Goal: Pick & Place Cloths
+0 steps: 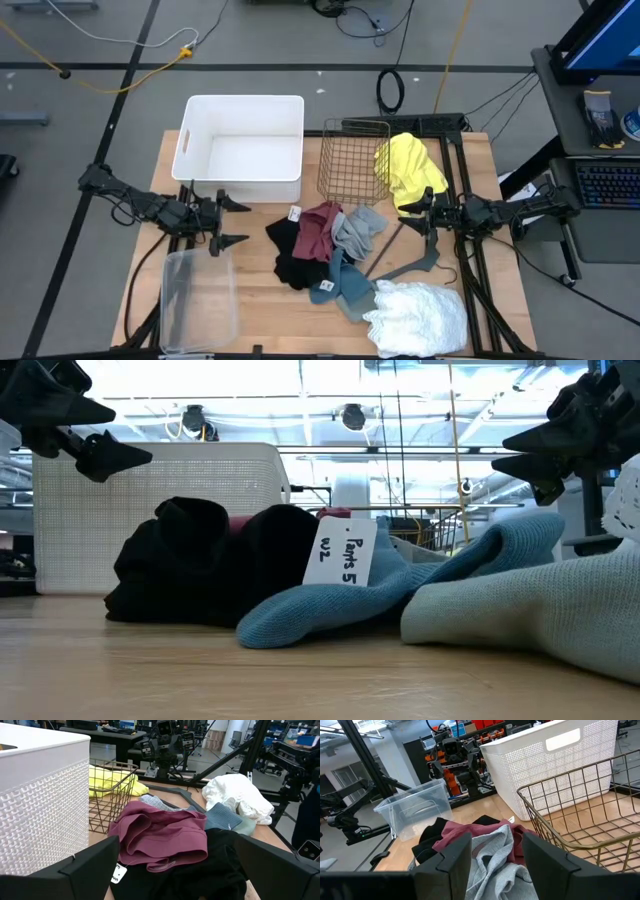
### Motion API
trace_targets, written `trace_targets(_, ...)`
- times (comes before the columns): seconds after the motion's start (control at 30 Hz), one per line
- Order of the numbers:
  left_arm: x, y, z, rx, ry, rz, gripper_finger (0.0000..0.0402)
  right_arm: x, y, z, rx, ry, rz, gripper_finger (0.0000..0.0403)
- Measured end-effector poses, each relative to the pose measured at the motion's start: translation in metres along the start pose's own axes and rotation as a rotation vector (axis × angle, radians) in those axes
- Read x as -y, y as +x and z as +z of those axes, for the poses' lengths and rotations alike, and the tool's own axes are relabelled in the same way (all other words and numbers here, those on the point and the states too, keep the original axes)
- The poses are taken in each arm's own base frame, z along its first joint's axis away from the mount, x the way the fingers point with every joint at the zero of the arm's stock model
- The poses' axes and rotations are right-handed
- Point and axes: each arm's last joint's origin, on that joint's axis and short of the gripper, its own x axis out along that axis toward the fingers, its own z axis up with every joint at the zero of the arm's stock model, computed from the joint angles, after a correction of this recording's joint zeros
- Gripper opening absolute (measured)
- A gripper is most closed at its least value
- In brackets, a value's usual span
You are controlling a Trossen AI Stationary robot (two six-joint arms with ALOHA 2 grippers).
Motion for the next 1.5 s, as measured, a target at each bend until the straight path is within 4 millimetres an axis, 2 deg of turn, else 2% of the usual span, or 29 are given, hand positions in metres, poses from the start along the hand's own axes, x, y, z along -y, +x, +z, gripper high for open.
trace_targets(0.27,0.000,0.000,0.000,0.000,0.000,0.000,0.0397,0.000,0.000,0.000,0.001,0.158,0.006,0.0167)
trace_targets(0.47,0.000,0.000,0.000,0.000,0.000,0.000,0.0397,-0.002,0.000,0.006,0.061,0.194,0.025,0.0167)
trace_targets(0.63,0.000,0.000,0.000,0.000,0.000,0.000,0.0397,-0.006,-0.002,0.021,0.211,0.290,0.066,0.0167)
trace_targets(0.8,0.000,0.000,0.000,0.001,0.000,-0.001,0.0397,-0.008,-0.008,0.038,0.396,0.276,0.075,0.0167)
trace_targets(1.03,0.001,0.000,0.006,0.058,-0.012,-0.009,0.0397,-0.006,-0.016,0.053,0.596,0.202,-0.078,0.0167)
trace_targets(1.27,0.003,-0.003,0.023,0.223,-0.124,-0.024,0.0397,-0.004,-0.016,0.052,0.589,0.142,-0.145,0.0167)
trace_targets(1.5,0.004,-0.013,0.049,0.492,-0.236,-0.087,0.0397,-0.003,-0.016,0.052,0.592,0.105,-0.215,0.0167)
